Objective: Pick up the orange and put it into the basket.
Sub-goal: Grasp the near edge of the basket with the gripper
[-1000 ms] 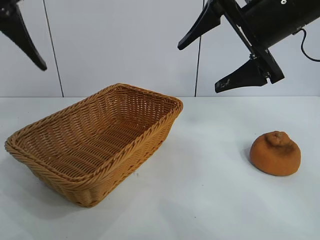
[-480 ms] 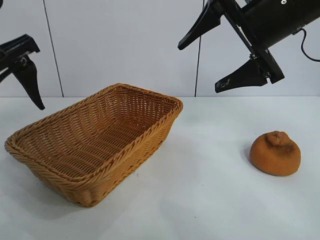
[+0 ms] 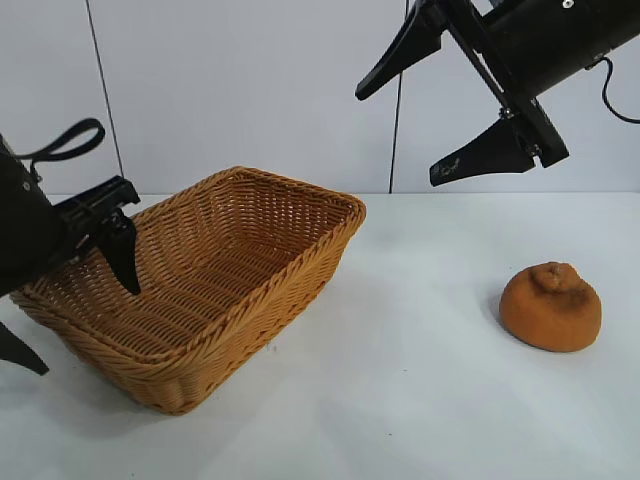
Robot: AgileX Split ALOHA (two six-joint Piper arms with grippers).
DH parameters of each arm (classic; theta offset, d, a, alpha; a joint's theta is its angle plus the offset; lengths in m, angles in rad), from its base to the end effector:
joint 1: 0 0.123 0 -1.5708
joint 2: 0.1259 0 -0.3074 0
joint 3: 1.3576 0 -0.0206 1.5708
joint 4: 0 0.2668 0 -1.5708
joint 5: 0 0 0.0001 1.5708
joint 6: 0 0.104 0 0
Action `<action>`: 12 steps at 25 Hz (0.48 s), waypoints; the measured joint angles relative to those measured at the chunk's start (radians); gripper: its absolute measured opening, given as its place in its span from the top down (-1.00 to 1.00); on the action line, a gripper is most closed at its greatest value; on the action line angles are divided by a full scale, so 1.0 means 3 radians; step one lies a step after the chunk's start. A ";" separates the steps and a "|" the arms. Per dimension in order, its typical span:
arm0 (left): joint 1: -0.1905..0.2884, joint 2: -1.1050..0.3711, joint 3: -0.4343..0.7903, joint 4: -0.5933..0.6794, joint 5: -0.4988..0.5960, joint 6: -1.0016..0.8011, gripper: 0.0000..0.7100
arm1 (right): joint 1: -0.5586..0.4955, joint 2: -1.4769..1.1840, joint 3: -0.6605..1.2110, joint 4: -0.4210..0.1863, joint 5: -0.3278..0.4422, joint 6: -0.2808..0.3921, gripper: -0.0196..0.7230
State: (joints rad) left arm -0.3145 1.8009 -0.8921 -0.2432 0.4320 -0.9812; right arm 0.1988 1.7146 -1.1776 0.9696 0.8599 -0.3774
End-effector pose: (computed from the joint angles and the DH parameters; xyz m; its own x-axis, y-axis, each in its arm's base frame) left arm 0.3174 -0.1143 0.1318 -0.6398 -0.7681 -0.0270 -0.7180 0.6099 -0.3354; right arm 0.3526 0.1374 0.2522 -0.9553 0.1052 -0.2765 -0.1208 0.7143 0.6893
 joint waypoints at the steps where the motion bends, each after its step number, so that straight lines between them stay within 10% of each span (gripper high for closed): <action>1: 0.0000 0.0045 0.0000 -0.0020 -0.0009 0.0033 -0.73 | 0.0000 0.0000 0.0000 0.0000 0.0000 -0.0002 -0.78; 7: 0.0000 0.0147 -0.0003 -0.0043 -0.0008 0.0109 -0.53 | 0.0000 0.0000 0.0000 0.0000 0.0011 -0.0004 -0.78; 12: 0.0000 0.0147 -0.0003 -0.0070 0.0091 0.0093 0.62 | 0.0000 0.0000 0.0000 0.0000 0.0011 -0.0006 -0.78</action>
State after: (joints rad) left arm -0.3145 1.8450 -0.8930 -0.2641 0.4592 -0.9534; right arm 0.1988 1.7146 -1.1776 0.9696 0.8632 -0.3793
